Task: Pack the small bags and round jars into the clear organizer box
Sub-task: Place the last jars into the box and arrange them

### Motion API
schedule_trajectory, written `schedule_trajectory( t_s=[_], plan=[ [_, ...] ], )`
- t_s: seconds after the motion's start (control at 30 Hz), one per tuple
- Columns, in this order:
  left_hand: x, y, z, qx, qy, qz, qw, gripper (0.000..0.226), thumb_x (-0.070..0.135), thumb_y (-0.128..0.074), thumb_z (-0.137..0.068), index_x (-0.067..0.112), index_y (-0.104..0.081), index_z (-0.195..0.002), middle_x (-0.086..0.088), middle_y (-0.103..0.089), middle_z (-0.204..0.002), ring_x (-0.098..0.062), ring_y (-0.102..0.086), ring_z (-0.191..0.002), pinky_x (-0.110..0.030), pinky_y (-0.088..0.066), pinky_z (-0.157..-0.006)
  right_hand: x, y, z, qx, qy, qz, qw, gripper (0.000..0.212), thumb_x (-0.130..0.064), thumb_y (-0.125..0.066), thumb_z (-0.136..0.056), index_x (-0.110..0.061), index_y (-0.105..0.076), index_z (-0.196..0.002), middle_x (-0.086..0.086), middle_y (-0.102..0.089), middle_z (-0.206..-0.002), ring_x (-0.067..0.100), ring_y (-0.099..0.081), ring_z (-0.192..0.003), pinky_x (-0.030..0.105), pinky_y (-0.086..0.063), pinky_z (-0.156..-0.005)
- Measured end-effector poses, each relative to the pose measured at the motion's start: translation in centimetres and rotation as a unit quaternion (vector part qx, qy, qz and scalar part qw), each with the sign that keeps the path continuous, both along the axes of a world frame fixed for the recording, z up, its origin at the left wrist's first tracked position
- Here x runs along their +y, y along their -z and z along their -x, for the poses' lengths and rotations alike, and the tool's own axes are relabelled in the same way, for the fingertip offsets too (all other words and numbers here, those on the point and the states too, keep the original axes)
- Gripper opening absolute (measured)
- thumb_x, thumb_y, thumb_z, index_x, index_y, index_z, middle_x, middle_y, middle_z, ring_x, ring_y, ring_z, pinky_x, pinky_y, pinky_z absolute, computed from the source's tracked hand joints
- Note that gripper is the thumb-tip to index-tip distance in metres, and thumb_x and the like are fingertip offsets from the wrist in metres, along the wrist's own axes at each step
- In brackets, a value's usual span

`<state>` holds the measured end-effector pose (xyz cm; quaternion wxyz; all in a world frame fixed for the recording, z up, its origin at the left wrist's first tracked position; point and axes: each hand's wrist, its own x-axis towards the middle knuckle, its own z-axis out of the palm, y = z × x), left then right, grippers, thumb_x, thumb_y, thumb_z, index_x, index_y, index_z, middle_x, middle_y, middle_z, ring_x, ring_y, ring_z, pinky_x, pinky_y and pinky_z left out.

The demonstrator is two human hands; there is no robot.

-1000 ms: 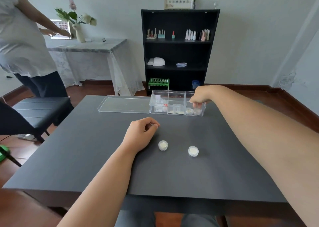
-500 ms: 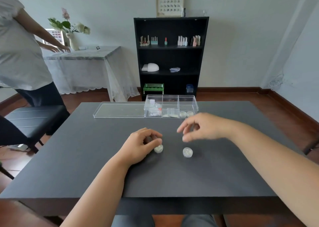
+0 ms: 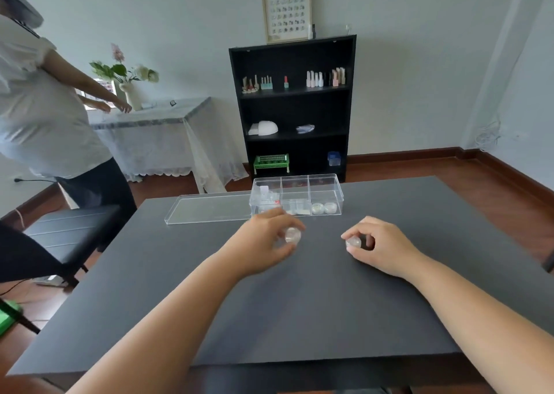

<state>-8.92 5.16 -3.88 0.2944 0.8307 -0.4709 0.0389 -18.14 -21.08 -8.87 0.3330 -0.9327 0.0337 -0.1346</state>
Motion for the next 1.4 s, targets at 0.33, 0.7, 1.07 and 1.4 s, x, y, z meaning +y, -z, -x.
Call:
schedule_trajectory(
  t_s=[0.33, 0.7, 1.07, 1.4],
  plan=[
    [-11.2, -3.8, -7.2, -0.05, -0.088, -0.092, 0.991, 0.028, 0.028, -0.06, -0.085, 0.03, -0.061, -0.112, 0.012, -0.065, -0.111, -0.01, -0.059, -0.097, -0.035, -0.051, -0.083, -1.9, 0.8, -0.8, -0.054, 0.062, -0.043, 0.996, 0.014, -0.026, -0.074, -0.075, -0.034, -0.071, -0.086, -0.01, -0.061, -0.082, 0.003, -0.052, -0.058, 0.008, -0.04, -0.06],
    [-15.8, -2.8, -9.4, -0.089, -0.175, -0.302, 0.933, 0.013, 0.024, -0.061, -0.084, 0.036, -0.063, -0.089, 0.008, -0.066, -0.092, -0.024, -0.034, -0.103, -0.04, -0.027, -0.083, -2.5, 1.2, -1.1, -0.07, 0.059, -0.069, 0.993, 0.012, -0.033, -0.072, -0.076, -0.038, -0.069, -0.086, -0.013, -0.062, -0.082, -0.001, -0.053, -0.06, 0.015, -0.04, -0.061],
    [-15.7, -3.1, -10.1, -0.072, -0.166, -0.366, 0.913, 0.029, 0.02, -0.055, -0.087, 0.043, -0.068, -0.1, 0.008, -0.065, -0.094, -0.024, -0.033, -0.105, -0.043, -0.026, -0.089, -2.4, 1.1, -0.9, -0.068, 0.059, -0.078, 0.993, 0.011, -0.033, -0.073, -0.078, -0.035, -0.07, -0.088, -0.013, -0.063, -0.082, -0.003, -0.052, -0.058, 0.019, -0.043, -0.062],
    [-13.6, -2.7, -9.4, -0.079, -0.138, -0.257, 0.953, 0.04, 0.02, -0.037, -0.092, 0.044, -0.067, -0.103, 0.009, -0.052, -0.12, -0.024, -0.032, -0.114, -0.038, -0.025, -0.092, -2.2, 0.8, -0.8, -0.076, 0.074, -0.095, 0.99, 0.011, -0.031, -0.074, -0.077, -0.036, -0.071, -0.086, -0.01, -0.063, -0.08, 0.002, -0.049, -0.056, 0.01, -0.042, -0.058]
  ],
)
